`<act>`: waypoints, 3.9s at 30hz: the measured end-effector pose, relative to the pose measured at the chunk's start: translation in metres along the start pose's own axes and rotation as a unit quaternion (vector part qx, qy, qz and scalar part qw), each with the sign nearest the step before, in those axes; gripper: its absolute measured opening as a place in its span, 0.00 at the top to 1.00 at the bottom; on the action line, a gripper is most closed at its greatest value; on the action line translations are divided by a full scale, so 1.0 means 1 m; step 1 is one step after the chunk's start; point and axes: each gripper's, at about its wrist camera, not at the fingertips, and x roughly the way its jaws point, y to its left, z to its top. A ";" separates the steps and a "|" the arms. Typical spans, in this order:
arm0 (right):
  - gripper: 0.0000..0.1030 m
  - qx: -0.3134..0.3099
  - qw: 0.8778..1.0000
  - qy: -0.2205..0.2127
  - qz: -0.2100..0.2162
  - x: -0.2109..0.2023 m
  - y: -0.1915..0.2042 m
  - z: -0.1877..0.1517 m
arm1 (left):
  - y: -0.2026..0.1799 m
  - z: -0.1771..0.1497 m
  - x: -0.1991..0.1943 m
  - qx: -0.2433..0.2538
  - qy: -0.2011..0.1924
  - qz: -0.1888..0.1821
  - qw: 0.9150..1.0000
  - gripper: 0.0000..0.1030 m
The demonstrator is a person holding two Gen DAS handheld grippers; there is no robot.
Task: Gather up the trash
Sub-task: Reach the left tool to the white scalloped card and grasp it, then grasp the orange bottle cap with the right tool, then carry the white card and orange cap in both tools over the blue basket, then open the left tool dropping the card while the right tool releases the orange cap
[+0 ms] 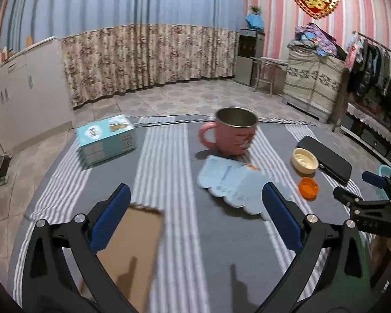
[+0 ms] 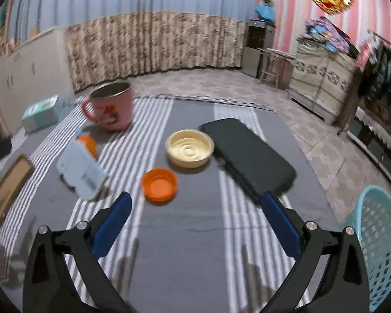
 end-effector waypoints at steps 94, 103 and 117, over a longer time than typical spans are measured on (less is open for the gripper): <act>0.61 0.109 0.979 -0.032 -0.170 -0.149 -0.235 -0.052 | -0.235 0.027 -0.017 0.130 0.046 -0.210 0.968 0.93; 0.61 0.208 0.963 -0.045 -0.165 -0.137 -0.307 -0.084 | -0.345 -0.009 -0.030 0.191 0.048 -0.270 0.943 0.93; 0.62 0.255 0.951 -0.031 -0.170 -0.119 -0.354 -0.100 | -0.439 -0.038 -0.002 0.244 0.072 -0.311 0.916 0.93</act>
